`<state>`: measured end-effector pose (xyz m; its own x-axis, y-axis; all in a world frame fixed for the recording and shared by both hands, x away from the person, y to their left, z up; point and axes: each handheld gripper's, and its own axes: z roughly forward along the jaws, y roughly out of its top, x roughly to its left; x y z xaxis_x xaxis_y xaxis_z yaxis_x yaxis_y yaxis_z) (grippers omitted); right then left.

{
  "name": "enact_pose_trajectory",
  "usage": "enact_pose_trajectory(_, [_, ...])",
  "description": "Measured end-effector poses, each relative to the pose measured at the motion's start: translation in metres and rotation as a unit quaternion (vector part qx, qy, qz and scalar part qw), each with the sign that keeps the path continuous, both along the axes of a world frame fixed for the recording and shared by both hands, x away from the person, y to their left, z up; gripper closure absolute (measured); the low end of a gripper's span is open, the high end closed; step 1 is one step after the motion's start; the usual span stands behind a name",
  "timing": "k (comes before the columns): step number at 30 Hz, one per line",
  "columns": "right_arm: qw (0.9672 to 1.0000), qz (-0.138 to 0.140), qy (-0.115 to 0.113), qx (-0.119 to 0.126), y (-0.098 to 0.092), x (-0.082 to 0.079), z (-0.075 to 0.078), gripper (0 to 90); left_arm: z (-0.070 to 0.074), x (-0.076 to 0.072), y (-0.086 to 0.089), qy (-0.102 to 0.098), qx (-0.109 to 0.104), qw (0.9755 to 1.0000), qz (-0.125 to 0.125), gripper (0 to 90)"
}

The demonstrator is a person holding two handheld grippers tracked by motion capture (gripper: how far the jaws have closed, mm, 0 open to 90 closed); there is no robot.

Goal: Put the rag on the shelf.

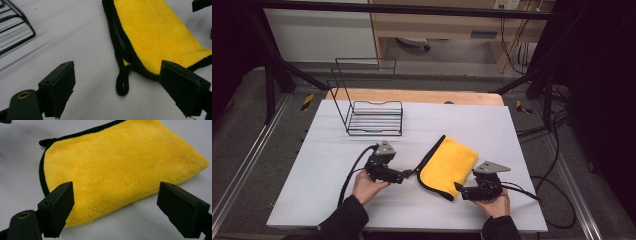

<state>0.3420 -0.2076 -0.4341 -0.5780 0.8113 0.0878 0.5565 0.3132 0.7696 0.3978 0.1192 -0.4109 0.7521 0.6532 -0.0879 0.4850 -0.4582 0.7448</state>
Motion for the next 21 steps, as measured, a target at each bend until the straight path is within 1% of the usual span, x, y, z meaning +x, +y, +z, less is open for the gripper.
enact_pose_trajectory(1, [1.0, -0.001, 0.002, 0.001, 0.001, 0.0, -0.001, 14.7, -0.002, 0.003, -0.007, 0.002, 0.007, 1.0, -0.003, 15.5])
enact_pose_trajectory(2, [1.0, -0.002, 0.006, 0.0, 0.002, 0.0, -0.002, 14.7, -0.004, 0.006, -0.013, 0.004, 0.011, 0.9999, -0.006, 19.8])
enact_pose_trajectory(3, [1.0, -0.002, 0.006, 0.0, 0.002, 0.0, -0.002, 14.7, -0.007, 0.008, -0.018, 0.007, 0.012, 0.9999, -0.007, 19.8])
enact_pose_trajectory(4, [0.9999, -0.004, 0.014, 0.0, 0.003, 0.0, -0.003, 14.9, -0.009, 0.01, -0.023, 0.009, 0.012, 0.9998, -0.01, 25.8])
enact_pose_trajectory(5, [0.9999, -0.007, 0.01, 0.0, 0.003, -0.001, -0.004, 15.1, -0.012, 0.012, -0.027, 0.011, 0.014, 0.9997, -0.014, 27.7])
enact_pose_trajectory(6, [0.9999, -0.007, 0.01, 0.0, 0.003, -0.001, -0.004, 15.1, -0.014, 0.015, -0.032, 0.013, 0.016, 0.9997, -0.014, 27.7])
enact_pose_trajectory(7, [0.9998, -0.013, 0.014, -0.001, 0.004, -0.001, -0.004, 16.5, -0.016, 0.017, -0.035, 0.018, 0.019, 0.9995, -0.017, 32.2])
enact_pose_trajectory(8, [0.9998, -0.014, 0.014, 0.0, 0.004, -0.002, -0.004, 18.0, -0.017, 0.019, -0.039, 0.021, 0.023, 0.9994, -0.017, 33.4])
enact_pose_trajectory(10, [0.9998, -0.016, 0.014, 0.001, 0.004, -0.002, -0.004, 19.3, -0.021, 0.023, -0.047, 0.021, 0.04, 0.9988, -0.017, 34.9])
enact_pose_trajectory(11, [0.9997, -0.017, 0.016, 0.001, 0.004, -0.003, -0.005, 20.9, -0.023, 0.025, -0.05, 0.023, 0.043, 0.9987, -0.017, 36.5])
enact_pose_trajectory(12, [0.9996, -0.018, 0.022, 0.002, 0.005, -0.003, -0.005, 22.8, -0.025, 0.026, -0.051, 0.029, 0.042, 0.9985, -0.018, 37.7])
enact_pose_trajectory(13, [0.9993, -0.021, 0.03, 0.006, 0.006, -0.003, -0.006, 25.1, -0.027, 0.028, -0.052, 0.035, 0.039, 0.9984, -0.02, 41.2])
enact_pose_trajectory(14, [0.9993, -0.021, 0.03, 0.006, 0.006, -0.003, -0.006, 25.1, -0.028, 0.029, -0.053, 0.041, 0.036, 0.9983, -0.021, 41.2])
enact_pose_trajectory(15, [0.999, -0.022, 0.037, 0.008, 0.008, -0.003, -0.008, 26.9, -0.03, 0.029, -0.053, 0.044, 0.033, 0.9982, -0.023, 44.1])
enact_pose_trajectory(16, [0.9989, -0.024, 0.04, 0.009, 0.009, -0.003, -0.009, 27.4, -0.031, 0.029, -0.053, 0.048, 0.034, 0.998, -0.025, 44.7])
enact_pose_trajectory(17, [0.9987, -0.027, 0.043, 0.009, 0.009, -0.003, -0.009, 27.7, -0.032, 0.03, -0.053, 0.05, 0.036, 0.9978, -0.027, 45.3])
enact_pose_trajectory(19, [0.9984, -0.031, 0.047, 0.008, 0.01, -0.003, -0.009, 27.8, -0.033, 0.031, -0.053, 0.055, 0.032, 0.9975, -0.03, 46.2])
enact_pose_trajectory(21, [0.9985, -0.03, 0.046, 0.005, 0.01, -0.003, -0.011, 29.2, -0.033, 0.03, -0.054, 0.055, 0.033, 0.9974, -0.032, 47.4])
